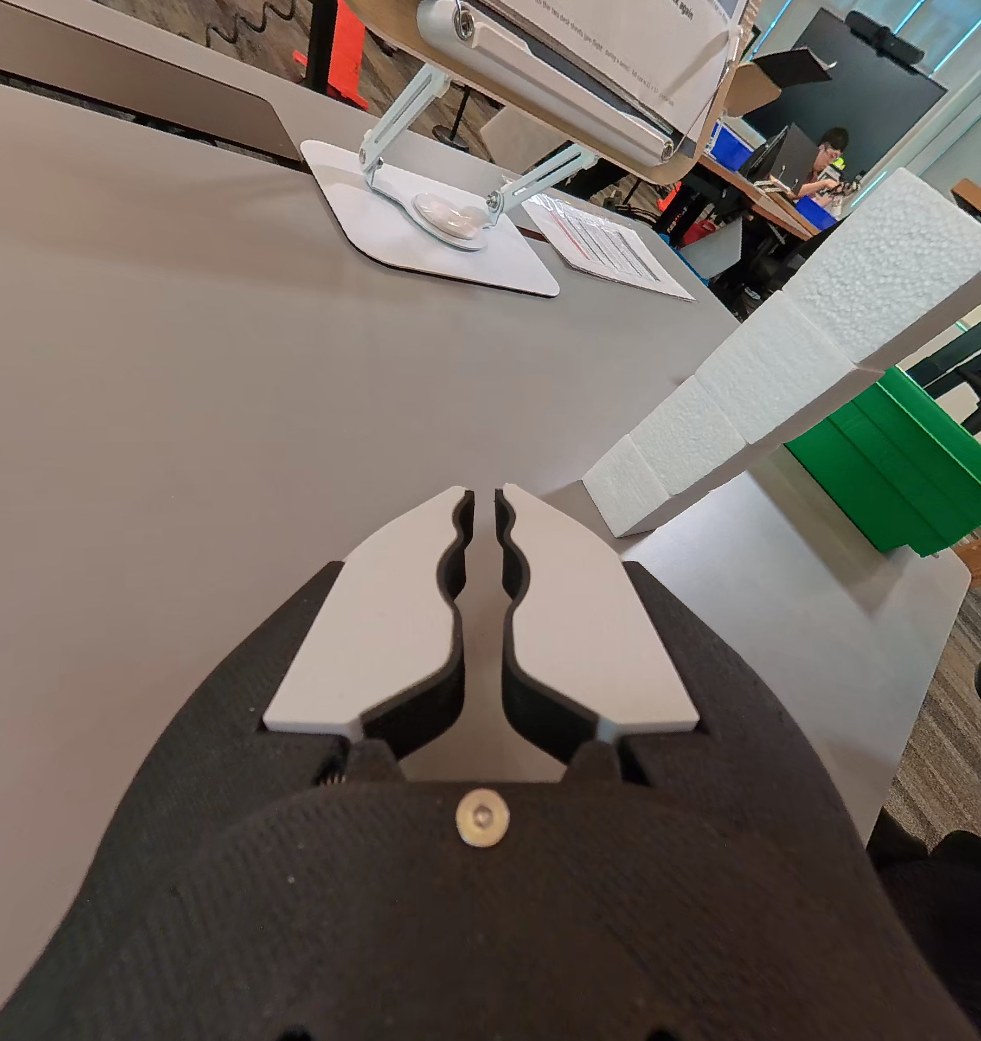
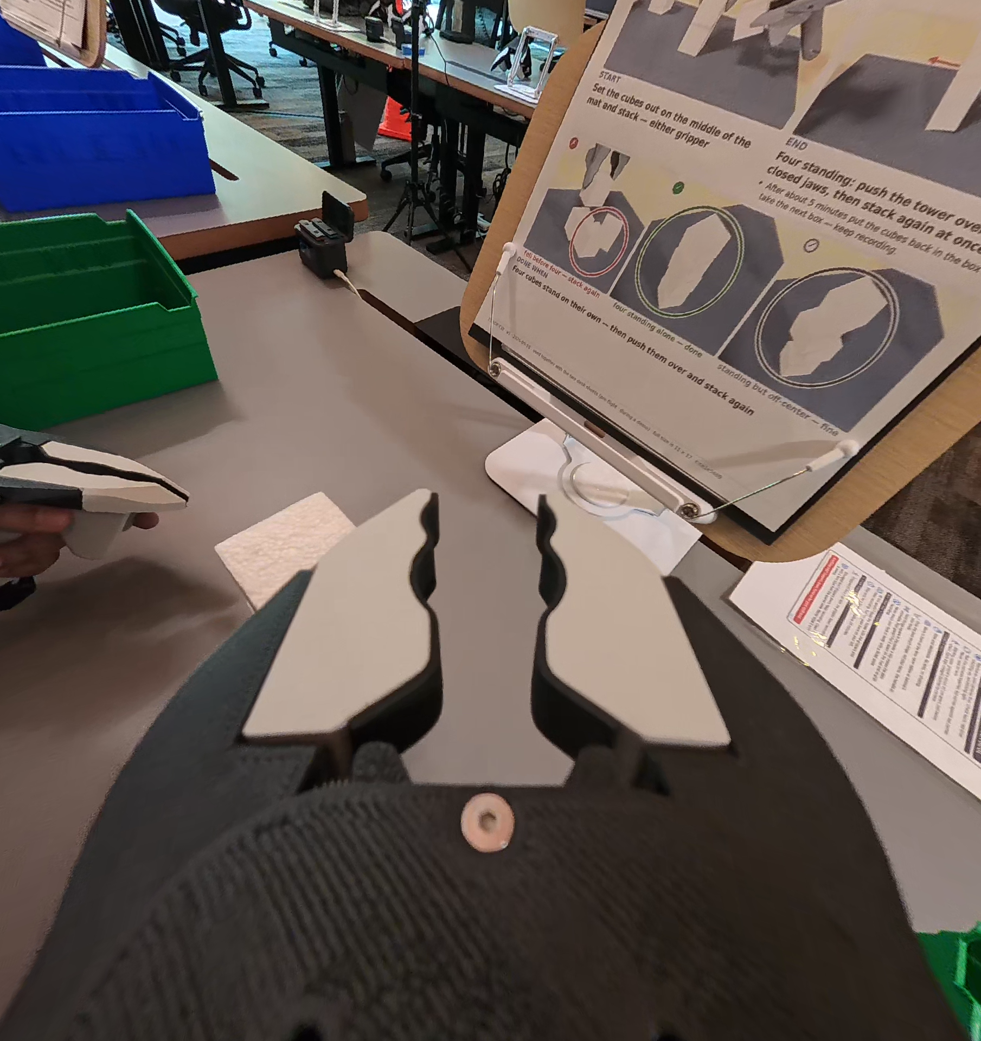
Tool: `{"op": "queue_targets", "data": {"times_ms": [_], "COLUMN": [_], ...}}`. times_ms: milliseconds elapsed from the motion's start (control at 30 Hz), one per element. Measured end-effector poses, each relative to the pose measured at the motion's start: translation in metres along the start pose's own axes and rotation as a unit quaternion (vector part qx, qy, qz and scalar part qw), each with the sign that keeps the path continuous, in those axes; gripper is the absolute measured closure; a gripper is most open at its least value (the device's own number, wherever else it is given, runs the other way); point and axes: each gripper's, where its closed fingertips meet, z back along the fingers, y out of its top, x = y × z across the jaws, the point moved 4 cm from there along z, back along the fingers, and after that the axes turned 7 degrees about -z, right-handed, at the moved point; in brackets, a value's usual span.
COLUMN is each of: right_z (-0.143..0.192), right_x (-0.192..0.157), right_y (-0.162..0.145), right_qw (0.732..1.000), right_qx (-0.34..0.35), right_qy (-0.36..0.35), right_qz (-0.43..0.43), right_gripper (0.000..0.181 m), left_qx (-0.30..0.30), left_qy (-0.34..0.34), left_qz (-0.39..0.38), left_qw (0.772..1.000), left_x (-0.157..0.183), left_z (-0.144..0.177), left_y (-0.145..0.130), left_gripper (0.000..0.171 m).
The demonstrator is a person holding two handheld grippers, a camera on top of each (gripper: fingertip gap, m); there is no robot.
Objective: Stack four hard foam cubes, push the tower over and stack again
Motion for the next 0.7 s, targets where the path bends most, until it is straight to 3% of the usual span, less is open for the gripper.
{"op": "queue_targets", "data": {"times_ms": [700], "right_z": [0.0013], "right_x": [-0.0008], "right_y": [0.0028], "right_qw": [1.000], "right_qx": [0.010], "right_qy": [-0.005], "right_qz": [-0.006], "right_gripper": [0.166], "left_qx": [-0.003], "left_qy": [-0.002], "left_qz": [-0.001], "left_qw": [1.000], "left_x": [0.0010], "left_z": [-0.0016], "left_y": [-0.0008], "left_gripper": [0.164]}}
